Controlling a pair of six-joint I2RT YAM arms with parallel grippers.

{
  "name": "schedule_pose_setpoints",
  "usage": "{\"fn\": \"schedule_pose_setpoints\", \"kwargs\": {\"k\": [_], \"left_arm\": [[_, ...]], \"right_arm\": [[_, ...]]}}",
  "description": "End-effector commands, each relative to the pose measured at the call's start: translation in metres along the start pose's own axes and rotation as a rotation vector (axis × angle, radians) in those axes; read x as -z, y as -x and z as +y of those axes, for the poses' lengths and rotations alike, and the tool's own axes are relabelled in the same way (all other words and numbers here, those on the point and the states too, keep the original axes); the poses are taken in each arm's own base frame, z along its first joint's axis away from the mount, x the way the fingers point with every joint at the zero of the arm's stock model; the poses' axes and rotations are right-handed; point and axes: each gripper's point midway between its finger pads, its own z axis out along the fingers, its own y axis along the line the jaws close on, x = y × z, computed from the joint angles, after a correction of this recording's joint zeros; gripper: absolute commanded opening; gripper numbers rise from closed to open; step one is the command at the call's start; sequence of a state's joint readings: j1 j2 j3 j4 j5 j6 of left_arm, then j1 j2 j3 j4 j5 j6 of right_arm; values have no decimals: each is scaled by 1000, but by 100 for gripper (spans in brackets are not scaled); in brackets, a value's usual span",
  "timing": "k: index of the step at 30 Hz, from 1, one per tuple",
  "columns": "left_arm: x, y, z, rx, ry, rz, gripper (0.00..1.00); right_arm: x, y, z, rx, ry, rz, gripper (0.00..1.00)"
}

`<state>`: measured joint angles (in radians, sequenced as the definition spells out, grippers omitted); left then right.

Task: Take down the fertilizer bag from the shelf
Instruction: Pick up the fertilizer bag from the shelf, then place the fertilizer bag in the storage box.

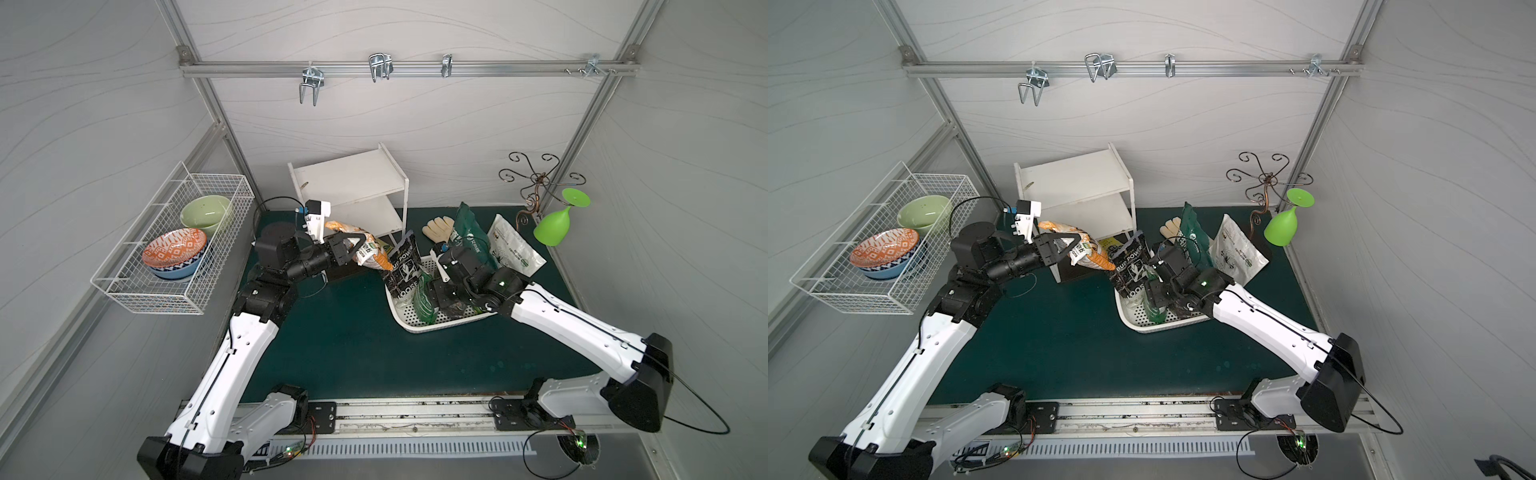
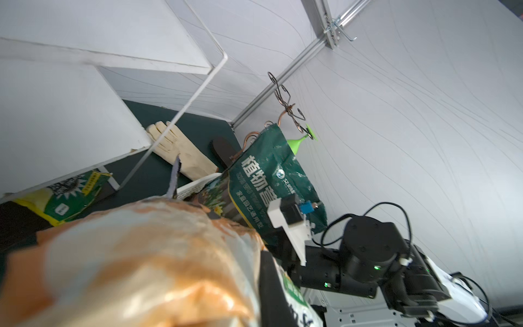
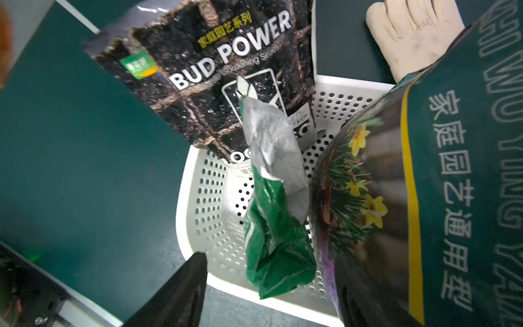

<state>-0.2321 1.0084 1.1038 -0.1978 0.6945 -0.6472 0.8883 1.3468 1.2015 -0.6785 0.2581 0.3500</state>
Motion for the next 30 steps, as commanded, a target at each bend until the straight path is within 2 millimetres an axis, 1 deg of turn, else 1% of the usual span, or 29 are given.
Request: {"fn": "schedule_pose_setpoints", "kwargs": {"k": [1,3,5,7,8,9,12,17,19,21,24,25,27,30], "left_arm": [[20,35,-80,-204,-239,-94,0],[19,32,-88,-213,-268,-69,0],[14,26,-90,-211,-290,-24,0],[5,16,-85,-192,-297,31,0],[-2,9,-78,-168,-291,67,0],[-9,2,-71,-141,-288,100,0],[-25,-19,-60,-87,-296,161,0],[-37,-53,-54,-172,-258,173,0],[-42,-65,-50,-159,-251,210,0],[-49,-78,-40,-108,-248,265,0],[-58,-99,-20,-47,-219,348,0],[-60,-104,-14,-43,-204,367,0],[-63,-109,-6,-46,-179,384,0],[-69,-108,-1,-57,-166,384,0]], "right_arm": [[-8,-9,-7,-6,-46,39,73],[-14,-16,-7,-17,-45,58,73],[-20,-23,-9,-27,-53,78,72],[-27,-29,-10,-39,-49,101,70],[-30,-33,-10,-42,-48,114,69],[-34,-36,-11,-46,-53,126,67],[-42,-44,-16,-56,-70,158,59],[-56,-57,-23,-83,-82,189,50],[-58,-58,-27,-88,-87,185,44],[-59,-57,-31,-84,-95,176,36],[-57,-50,-39,-43,-127,154,24],[-55,-48,-43,-22,-152,149,21],[-51,-44,-52,27,-201,145,21],[-42,-38,-66,92,-284,137,20]]}}
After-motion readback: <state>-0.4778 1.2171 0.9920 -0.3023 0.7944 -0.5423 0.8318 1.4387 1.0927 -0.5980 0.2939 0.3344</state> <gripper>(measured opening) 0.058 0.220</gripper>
